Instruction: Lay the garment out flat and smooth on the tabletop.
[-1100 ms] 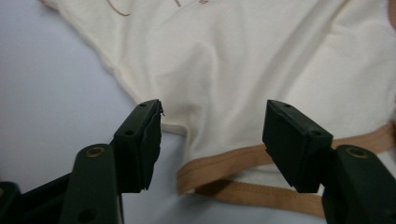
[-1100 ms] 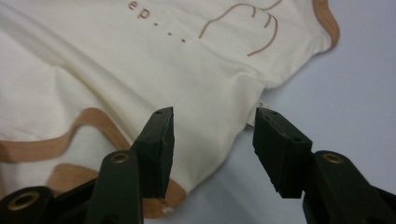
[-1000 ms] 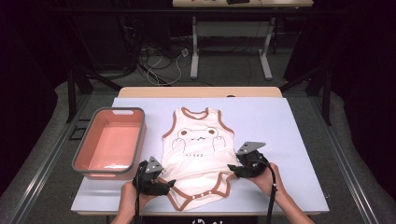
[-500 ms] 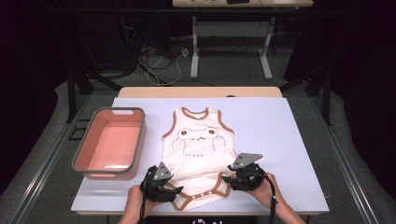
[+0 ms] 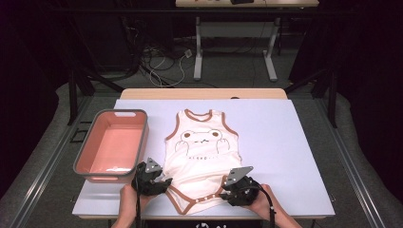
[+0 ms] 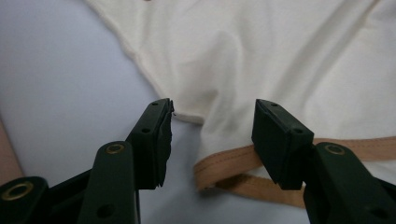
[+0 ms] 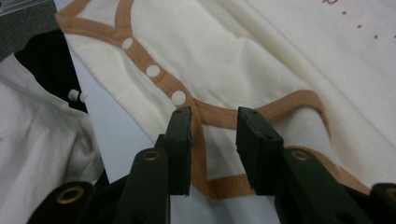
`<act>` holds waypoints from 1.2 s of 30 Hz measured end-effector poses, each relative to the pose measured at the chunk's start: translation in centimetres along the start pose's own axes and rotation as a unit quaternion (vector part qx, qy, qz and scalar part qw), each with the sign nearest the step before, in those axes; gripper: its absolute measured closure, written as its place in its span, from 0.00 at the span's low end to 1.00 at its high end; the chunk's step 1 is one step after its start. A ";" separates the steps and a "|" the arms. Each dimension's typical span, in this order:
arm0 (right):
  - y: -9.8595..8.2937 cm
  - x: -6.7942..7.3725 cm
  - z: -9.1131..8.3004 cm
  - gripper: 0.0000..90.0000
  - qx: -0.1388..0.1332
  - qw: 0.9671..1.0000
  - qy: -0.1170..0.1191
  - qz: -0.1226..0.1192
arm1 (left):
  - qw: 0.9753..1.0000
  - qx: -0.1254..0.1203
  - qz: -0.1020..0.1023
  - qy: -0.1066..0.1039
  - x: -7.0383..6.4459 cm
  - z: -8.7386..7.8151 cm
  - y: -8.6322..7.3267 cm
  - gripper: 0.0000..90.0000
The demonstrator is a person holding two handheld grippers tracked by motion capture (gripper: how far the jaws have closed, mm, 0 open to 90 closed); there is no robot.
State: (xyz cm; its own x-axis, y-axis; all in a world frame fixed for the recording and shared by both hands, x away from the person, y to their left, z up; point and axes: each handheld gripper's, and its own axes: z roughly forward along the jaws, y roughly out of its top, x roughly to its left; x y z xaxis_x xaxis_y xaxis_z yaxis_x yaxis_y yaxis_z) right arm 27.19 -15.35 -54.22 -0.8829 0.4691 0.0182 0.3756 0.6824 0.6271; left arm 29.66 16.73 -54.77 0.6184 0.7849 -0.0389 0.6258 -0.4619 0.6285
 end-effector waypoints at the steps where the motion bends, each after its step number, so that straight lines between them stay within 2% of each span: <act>1: -0.1 0.0 0.2 0.77 0.006 1.000 0.004 0.000 | 1.000 0.002 -0.004 0.000 0.1 0.1 0.0 0.53; 7: -0.1 0.3 0.6 0.97 0.015 1.000 0.019 0.004 | 1.000 0.008 -0.008 0.000 0.5 0.3 -0.1 0.52; 9: -0.1 0.6 0.5 0.98 0.016 1.000 0.016 0.009 | 1.000 0.008 -0.007 0.000 0.5 0.3 -0.1 0.52; 15: -0.2 1.6 0.2 0.99 0.021 0.999 0.036 0.003 | 1.000 0.007 -0.006 0.001 0.6 0.4 -0.1 0.52; 18: -0.2 2.1 0.0 0.99 0.015 0.999 0.046 0.001 | 1.000 0.008 -0.003 0.002 0.7 0.4 -0.1 0.51; 24: 0.0 3.0 0.1 0.98 0.009 0.997 0.081 -0.002 | 1.000 0.008 -0.005 0.004 0.7 0.4 -0.1 0.50; 26: 0.1 3.0 0.2 0.95 0.011 0.997 0.079 -0.006 | 1.000 0.009 -0.006 0.004 0.8 0.4 -0.1 0.49; 28: 0.0 2.7 0.0 0.81 0.010 0.997 0.082 -0.002 | 1.000 0.010 -0.009 0.005 0.7 0.3 -0.1 0.48; 29: 0.1 2.4 -0.2 0.79 0.001 0.997 0.082 0.001 | 1.000 0.010 -0.010 0.005 0.8 0.3 -0.1 0.47; 31: 0.1 1.8 -0.9 0.68 -0.014 0.997 0.076 0.013 | 1.000 0.009 -0.010 0.006 0.8 0.1 -0.1 0.44; 33: 0.1 1.0 -1.7 0.66 -0.032 0.997 0.064 0.027 | 1.000 0.008 -0.013 0.005 0.8 -0.2 -0.2 0.42; 36: -0.2 -0.7 -2.8 0.65 -0.055 0.997 0.024 0.052 | 1.000 0.007 -0.016 0.002 0.5 -0.6 -0.3 0.40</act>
State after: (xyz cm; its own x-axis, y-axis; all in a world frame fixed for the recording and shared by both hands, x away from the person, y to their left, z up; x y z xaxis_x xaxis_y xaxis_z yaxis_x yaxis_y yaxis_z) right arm 26.90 -17.41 -52.16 -0.8539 0.5056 0.1233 0.4354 0.5642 0.7015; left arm 29.46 17.55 -54.50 0.5959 0.8011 -0.0555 0.6516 -0.4420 0.6165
